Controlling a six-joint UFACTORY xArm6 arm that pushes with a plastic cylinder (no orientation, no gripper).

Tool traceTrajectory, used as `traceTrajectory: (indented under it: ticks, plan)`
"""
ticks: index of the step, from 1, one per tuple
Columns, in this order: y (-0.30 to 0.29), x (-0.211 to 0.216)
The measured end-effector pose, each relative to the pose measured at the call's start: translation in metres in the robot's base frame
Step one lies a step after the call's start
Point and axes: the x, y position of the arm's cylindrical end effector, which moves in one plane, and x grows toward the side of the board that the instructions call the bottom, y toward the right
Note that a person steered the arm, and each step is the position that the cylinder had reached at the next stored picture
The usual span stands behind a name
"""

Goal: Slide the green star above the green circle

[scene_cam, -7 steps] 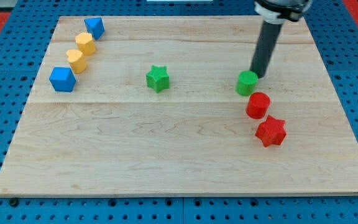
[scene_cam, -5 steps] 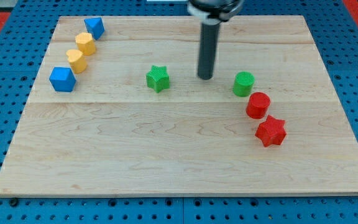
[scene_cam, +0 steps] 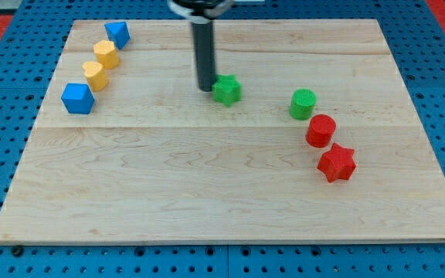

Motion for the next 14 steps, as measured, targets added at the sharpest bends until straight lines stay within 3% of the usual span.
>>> traceTrajectory:
  ticks: [1, 2, 3, 4, 5, 6, 7, 8, 11, 14]
  plan:
    - [-0.027, 0.005]
    - [0.004, 0.039]
    - [0.055, 0.006]
    - [0.067, -0.002]
    - [0.002, 0.003]
    - [0.007, -0.031]
    - [0.059, -0.032]
    - [0.075, -0.032]
    - [0.076, -0.056]
    - [0.111, -0.039]
